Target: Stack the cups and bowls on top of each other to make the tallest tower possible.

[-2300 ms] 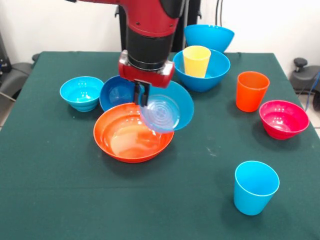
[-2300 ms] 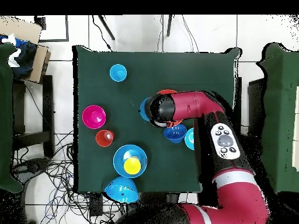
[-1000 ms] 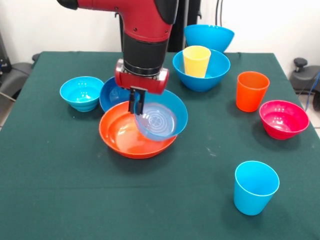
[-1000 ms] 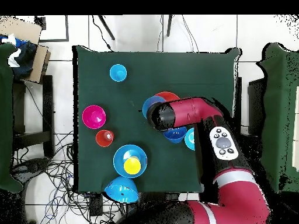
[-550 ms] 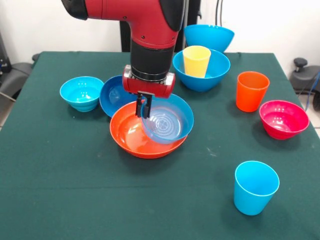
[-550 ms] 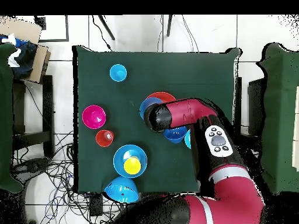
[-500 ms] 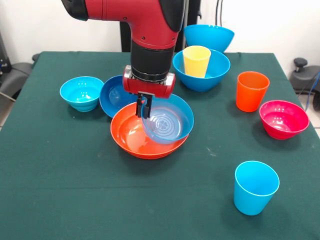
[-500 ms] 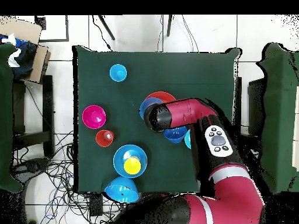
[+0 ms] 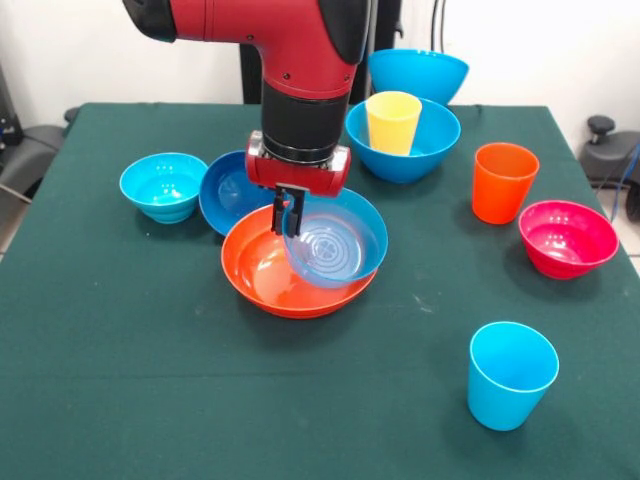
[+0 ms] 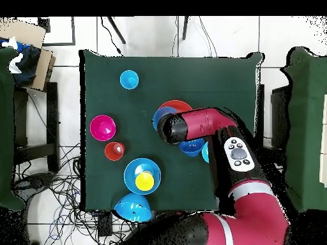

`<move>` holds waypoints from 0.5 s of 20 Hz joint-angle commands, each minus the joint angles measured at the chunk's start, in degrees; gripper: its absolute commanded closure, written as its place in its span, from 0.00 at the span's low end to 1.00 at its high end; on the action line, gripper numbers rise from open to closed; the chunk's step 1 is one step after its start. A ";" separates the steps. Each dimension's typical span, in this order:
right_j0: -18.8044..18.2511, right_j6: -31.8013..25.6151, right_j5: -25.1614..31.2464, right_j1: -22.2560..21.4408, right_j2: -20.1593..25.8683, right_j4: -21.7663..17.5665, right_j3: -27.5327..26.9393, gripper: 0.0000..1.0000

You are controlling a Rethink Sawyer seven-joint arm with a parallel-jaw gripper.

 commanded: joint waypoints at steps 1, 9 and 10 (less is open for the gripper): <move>2.09 -6.57 -2.90 3.64 2.40 -5.09 -1.28 1.00; 1.85 -7.64 -2.83 5.49 2.86 -5.21 -3.25 1.00; 1.82 -7.61 -3.04 5.65 2.82 -5.28 -3.22 1.00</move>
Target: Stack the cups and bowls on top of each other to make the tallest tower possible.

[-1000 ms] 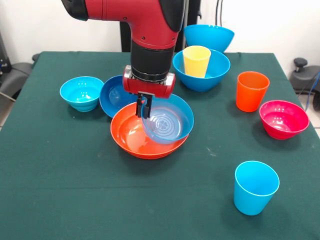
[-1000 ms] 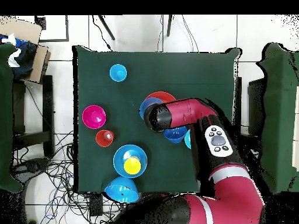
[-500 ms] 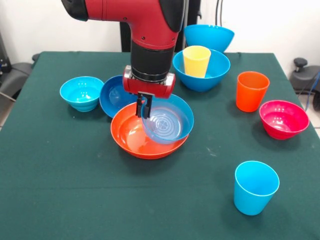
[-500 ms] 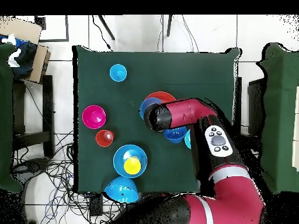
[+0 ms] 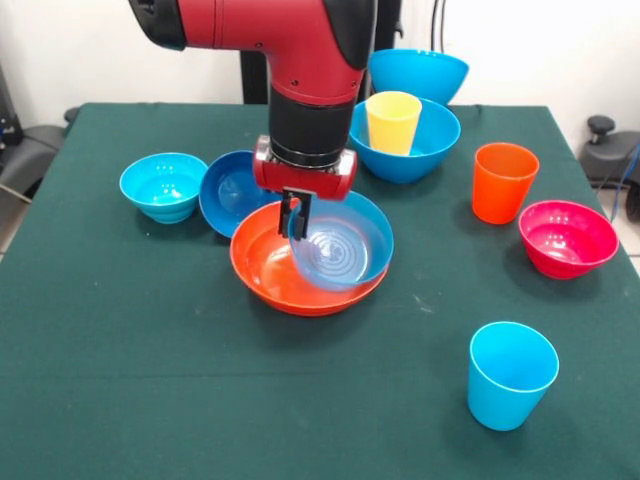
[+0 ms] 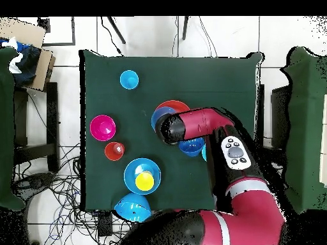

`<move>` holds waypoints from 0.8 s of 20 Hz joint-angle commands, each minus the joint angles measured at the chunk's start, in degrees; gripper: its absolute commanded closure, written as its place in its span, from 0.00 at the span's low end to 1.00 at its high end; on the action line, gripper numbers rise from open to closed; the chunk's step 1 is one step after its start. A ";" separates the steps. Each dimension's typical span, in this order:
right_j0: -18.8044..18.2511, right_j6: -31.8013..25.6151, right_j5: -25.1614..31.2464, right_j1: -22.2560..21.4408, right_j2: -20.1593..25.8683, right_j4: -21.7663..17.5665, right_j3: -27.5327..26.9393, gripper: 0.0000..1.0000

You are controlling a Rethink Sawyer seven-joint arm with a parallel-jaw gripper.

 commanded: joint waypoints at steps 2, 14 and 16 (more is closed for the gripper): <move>1.18 -7.41 -3.52 5.00 2.76 -5.38 -2.67 1.00; 1.32 -6.93 -4.29 6.40 2.77 -5.31 -3.18 1.00; 1.31 -7.03 -4.40 6.62 2.84 -5.38 -3.45 1.00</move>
